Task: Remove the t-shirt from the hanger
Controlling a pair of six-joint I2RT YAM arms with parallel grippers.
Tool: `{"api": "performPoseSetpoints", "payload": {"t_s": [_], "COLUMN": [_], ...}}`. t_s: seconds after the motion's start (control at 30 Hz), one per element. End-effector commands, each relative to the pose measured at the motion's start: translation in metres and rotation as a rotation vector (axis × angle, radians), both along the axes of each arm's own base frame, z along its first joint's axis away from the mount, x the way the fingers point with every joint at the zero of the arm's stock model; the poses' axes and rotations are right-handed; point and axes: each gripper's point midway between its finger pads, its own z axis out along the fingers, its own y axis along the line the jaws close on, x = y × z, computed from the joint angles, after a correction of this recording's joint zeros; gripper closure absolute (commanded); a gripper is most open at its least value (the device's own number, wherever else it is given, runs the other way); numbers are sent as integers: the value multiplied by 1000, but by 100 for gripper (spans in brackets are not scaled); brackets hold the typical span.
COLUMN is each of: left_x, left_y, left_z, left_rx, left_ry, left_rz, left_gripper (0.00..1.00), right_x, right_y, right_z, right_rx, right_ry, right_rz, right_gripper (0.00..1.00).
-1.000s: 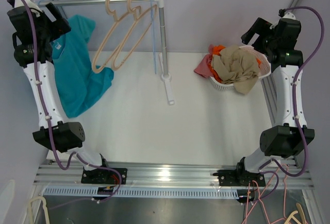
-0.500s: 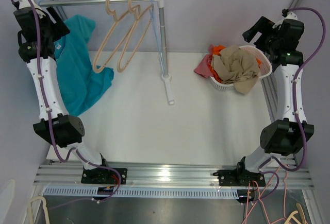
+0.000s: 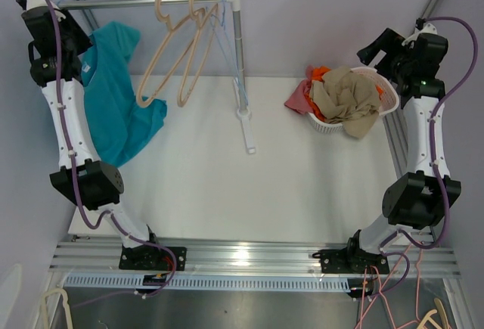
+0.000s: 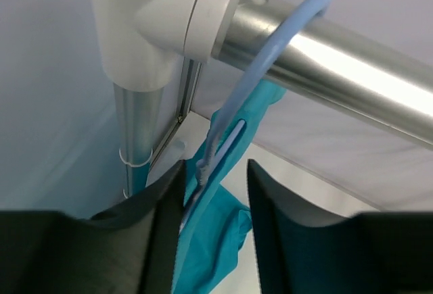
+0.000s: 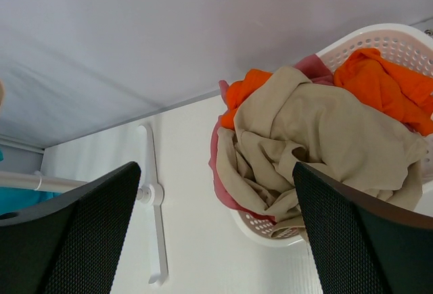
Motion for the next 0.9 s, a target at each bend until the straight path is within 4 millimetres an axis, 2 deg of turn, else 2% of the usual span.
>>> {"api": "performPoseSetpoints", "payload": {"t_s": [0.0, 0.13, 0.2, 0.27, 0.3, 0.33, 0.37, 0.43, 0.5, 0.53, 0.57, 0.63, 0.73, 0.8, 0.83, 0.87], "left_x": [5, 9, 10, 11, 12, 13, 15, 18, 14, 15, 8, 0, -28, -41, -58, -65], "left_y": [2, 0, -2, -3, -4, -5, -13, -27, -44, -48, -54, -71, -93, -102, -107, -106], "left_z": [20, 19, 21, 20, 21, 22, 22, 28, 49, 50, 68, 85, 122, 131, 140, 145], "left_rx": [27, 34, 36, 39, 39, 40, 34, 40, 78, 78, 81, 65, 76, 111, 127, 138], "left_ry": [-62, -61, -66, -66, -69, -72, -76, -93, -140, -141, -178, -213, -284, -298, -316, -326], "left_rz": [-3, -13, -19, -26, -29, -30, -65, -108, -158, -170, -183, -243, -262, -255, -254, -217], "left_gripper": [58, 67, 68, 74, 81, 95, 99, 99, 99, 100, 99, 99, 99, 99, 99, 99], "right_x": [-1, -3, -5, -5, -5, -5, -6, -5, -4, -5, -6, -9, -18, -24, -29, -31], "right_y": [0, -4, -3, -7, -6, -7, -8, -6, -4, -3, -2, 2, 5, 7, 9, 10], "right_z": [17, 19, 17, 15, 14, 14, 15, 13, 13, 15, 16, 24, 38, 45, 51, 54], "right_rx": [12, 21, 28, 36, 42, 44, 44, 48, 54, 55, 56, 48, 36, 32, 33, 32], "right_ry": [-60, -72, -71, -69, -67, -69, -73, -72, -72, -76, -75, -91, -121, -136, -144, -147], "right_rz": [17, 20, 26, 24, 28, 29, 27, 34, 47, 56, 62, 87, 92, 95, 97, 100], "right_gripper": [1, 1, 1, 1, 0, 0, 0, 1, 1, 0, 0, 0, 1, 0, 0, 1]}}
